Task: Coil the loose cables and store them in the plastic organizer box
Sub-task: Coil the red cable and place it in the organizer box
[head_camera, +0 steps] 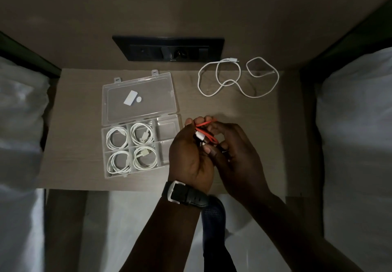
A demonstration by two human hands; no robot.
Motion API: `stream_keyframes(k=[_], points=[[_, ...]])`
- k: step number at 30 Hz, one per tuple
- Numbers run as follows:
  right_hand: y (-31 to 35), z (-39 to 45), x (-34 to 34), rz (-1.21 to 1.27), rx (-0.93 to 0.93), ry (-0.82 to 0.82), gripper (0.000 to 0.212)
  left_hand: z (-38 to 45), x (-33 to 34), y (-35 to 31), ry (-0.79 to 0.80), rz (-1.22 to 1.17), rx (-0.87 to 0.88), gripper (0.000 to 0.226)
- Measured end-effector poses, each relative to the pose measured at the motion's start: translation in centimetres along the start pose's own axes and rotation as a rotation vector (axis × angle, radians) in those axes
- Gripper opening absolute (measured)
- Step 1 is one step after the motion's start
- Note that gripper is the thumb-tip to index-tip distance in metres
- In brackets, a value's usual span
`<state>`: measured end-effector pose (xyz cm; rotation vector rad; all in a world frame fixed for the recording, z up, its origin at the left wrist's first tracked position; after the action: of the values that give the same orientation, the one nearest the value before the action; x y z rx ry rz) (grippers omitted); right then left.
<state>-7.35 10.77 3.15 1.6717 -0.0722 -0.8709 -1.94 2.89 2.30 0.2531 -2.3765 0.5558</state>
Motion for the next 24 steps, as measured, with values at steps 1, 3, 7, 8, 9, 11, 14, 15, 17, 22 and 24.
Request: stream_keyframes(k=[1, 3, 7, 8, 9, 11, 14, 15, 17, 22, 24], points=[[-0.1, 0.1, -0.1, -0.001, 0.008, -0.003, 0.039, -0.1, 0.0, 0.1, -0.010, -0.002, -0.003, 0.028], [-0.4, 0.3, -0.2, -0.029, 0.014, -0.020, 0.041, 0.0, 0.0, 0.1, -0.034, 0.015, 0.005, 0.029], [-0.3, 0.7, -0.2, -0.198, -0.012, 0.008, 0.049, 0.6, -1.0, 0.2, -0.157, 0.101, 0.004, 0.028], [-0.2, 0.7, -0.2, -0.252, -0.035, 0.016, 0.045, 0.7, -1.1, 0.1, -0.172, 0.127, -0.002, 0.028], [0.0, 0.7, -0.1, -0.317, -0.067, 0.014, 0.041, 0.7, -1.3, 0.1, -0.183, 0.138, -0.005, 0.028], [0.6, 0.5, 0.1, -0.421, -0.142, 0.000, 0.037, 0.8, -1.8, 0.0, -0.186, 0.102, -0.005, 0.026], [1.2, -0.1, 0.8, -0.398, -0.184, 0.017, 0.032, 1.2, -2.2, -0.1, -0.125, 0.065, -0.019, 0.031], [1.3, -0.2, 1.0, -0.361, -0.173, 0.033, 0.031, 1.3, -2.5, 0.0, -0.113, 0.069, -0.028, 0.033], [1.4, -0.3, 1.2, -0.293, -0.152, 0.066, 0.032, 1.4, -3.0, -0.1, -0.105, 0.077, -0.029, 0.034], [1.7, 0.0, 2.2, -0.308, -0.224, 0.223, 0.043, 1.1, -4.6, -0.1, -0.134, 0.152, -0.059, 0.034], [1.6, 0.3, 2.8, -0.340, -0.293, 0.316, 0.046, 1.0, -5.0, -0.1, -0.115, 0.119, -0.071, 0.033]])
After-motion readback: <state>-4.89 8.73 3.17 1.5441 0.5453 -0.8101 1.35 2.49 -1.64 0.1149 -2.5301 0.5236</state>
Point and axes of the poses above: each hand's wrist, its own z-axis towards the middle knuckle, its own x-axis out of the palm, y = z × x, the point moved 5 cm from there along z, towards the middle knuckle, and after that the axes turned 7 degrees about y, right-handed, at the moved point
